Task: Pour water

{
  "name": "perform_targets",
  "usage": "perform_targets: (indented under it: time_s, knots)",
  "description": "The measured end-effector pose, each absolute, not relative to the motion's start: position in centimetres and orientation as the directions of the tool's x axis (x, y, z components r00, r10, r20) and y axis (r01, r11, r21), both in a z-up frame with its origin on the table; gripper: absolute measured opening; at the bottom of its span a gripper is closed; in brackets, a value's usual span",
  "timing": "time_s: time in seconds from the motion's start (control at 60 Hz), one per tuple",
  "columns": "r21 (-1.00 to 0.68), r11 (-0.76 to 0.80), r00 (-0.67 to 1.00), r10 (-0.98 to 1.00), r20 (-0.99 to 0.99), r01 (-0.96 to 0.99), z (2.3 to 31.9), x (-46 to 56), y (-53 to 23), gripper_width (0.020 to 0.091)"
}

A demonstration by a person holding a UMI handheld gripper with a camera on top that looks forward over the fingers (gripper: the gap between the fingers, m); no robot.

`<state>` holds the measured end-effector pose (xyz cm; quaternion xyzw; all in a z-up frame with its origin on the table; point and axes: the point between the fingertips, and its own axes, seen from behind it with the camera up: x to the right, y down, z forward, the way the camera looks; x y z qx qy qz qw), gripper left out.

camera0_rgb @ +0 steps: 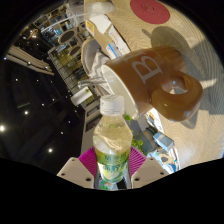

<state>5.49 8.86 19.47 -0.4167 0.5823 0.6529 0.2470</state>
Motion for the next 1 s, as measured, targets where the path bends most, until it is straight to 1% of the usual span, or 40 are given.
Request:
perform_targets:
  time_s: [0.1,0.183,0.25,0.35,0.417,0.5,0.567,0.617,0.7,0.767,0.8,0.817,0.883,0.9,0.983,1.0]
  knots:
    - [0.504,-0.238,-0.471,-0.183,-0.863,-0.83,19.8,5.0,8.7,0.0364]
    - [0.391,-0.293,-0.352,-0.179,-0.919,-0.872,21.2,4.5,8.4,0.0365]
    - [0.24,-0.344,-0.203,-0.14,-0.969,-0.908,23.1,4.9,7.7,0.0362]
    - [-0.073,-0.38,0.1,-0.052,-0.994,-0.922,26.4,6.2,7.5,0.0363]
    - [-0.308,-0.356,0.324,0.014,-0.946,-0.882,28.5,8.1,7.2,0.0365]
    - [-0.557,-0.296,0.565,0.066,-0.822,-0.776,30.4,11.9,6.2,0.0366]
    - [-0.705,-0.248,0.714,0.069,-0.696,-0.664,31.7,14.4,5.7,0.0369]
    - [-0.787,-0.223,0.797,0.063,-0.6,-0.575,32.0,16.5,5.1,0.0369]
    - [-0.889,-0.202,0.906,0.017,-0.422,-0.41,30.1,21.1,4.1,0.0369]
    - [-0.94,-0.218,0.965,-0.046,-0.26,-0.263,27.8,24.4,3.3,0.0368]
    - [-0.953,-0.235,0.981,-0.069,-0.182,-0.193,25.8,26.3,2.9,0.0369]
    - [-0.955,-0.25,0.986,-0.081,-0.146,-0.162,25.5,26.6,2.5,0.0368]
    - [-0.95,-0.306,0.994,-0.102,-0.038,-0.068,22.4,27.8,2.0,0.0368]
    - [-0.948,-0.315,0.995,-0.101,-0.019,-0.05,20.6,28.8,2.1,0.0369]
    - [-0.93,-0.368,0.995,-0.098,0.031,-0.007,17.0,29.7,1.5,0.0369]
    - [-0.927,-0.375,0.995,-0.094,0.03,-0.007,15.9,29.8,1.7,0.0368]
